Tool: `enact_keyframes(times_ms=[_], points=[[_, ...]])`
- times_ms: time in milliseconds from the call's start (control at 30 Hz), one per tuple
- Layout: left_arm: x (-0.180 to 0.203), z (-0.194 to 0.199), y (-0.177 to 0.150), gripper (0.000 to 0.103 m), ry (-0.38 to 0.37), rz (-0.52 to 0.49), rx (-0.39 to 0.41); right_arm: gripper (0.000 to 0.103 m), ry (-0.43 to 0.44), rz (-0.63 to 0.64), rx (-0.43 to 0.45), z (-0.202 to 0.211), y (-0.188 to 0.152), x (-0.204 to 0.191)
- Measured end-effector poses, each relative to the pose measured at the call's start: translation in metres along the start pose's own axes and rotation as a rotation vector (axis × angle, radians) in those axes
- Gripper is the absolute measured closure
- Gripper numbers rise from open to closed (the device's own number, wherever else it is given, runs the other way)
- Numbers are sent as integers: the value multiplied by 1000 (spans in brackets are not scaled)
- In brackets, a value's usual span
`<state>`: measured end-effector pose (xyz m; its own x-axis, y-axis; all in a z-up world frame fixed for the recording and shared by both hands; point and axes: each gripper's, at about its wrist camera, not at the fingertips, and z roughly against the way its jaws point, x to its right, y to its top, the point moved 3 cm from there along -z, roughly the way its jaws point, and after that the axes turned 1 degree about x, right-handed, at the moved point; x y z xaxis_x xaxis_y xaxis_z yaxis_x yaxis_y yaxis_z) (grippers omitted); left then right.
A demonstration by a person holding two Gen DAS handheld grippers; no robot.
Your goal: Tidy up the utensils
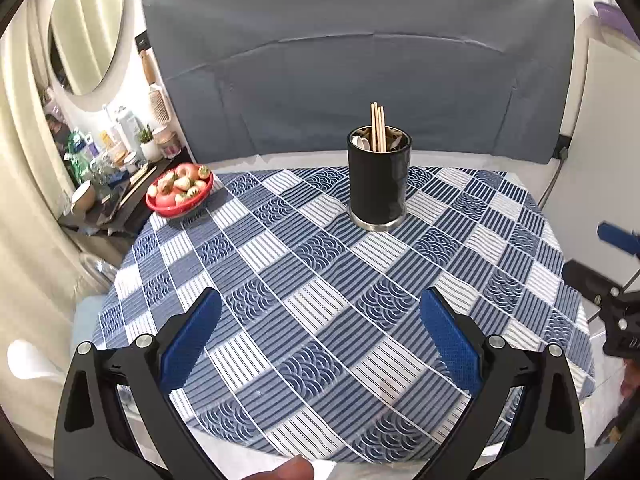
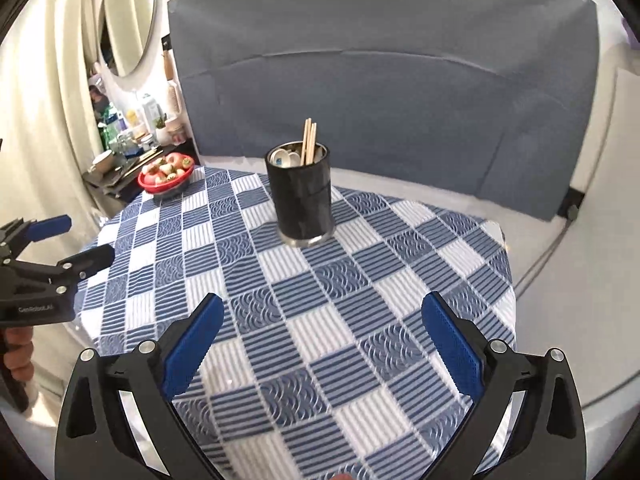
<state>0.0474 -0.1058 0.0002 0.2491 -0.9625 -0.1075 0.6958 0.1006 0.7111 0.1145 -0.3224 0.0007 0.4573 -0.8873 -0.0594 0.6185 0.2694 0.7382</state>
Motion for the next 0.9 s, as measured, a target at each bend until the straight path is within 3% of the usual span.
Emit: enact_keyframes(times_ms=[200,400,900], points=[[0,10,-18,6,8,37,-16,8,-56,-36,12,17,-16,-6],[-3,11,-31,6,13,59,-33,8,-26,-10,7,17,-23,-17],[5,11,-30,6,-54,32,-4,8,-40,46,41,21,-26,-25]])
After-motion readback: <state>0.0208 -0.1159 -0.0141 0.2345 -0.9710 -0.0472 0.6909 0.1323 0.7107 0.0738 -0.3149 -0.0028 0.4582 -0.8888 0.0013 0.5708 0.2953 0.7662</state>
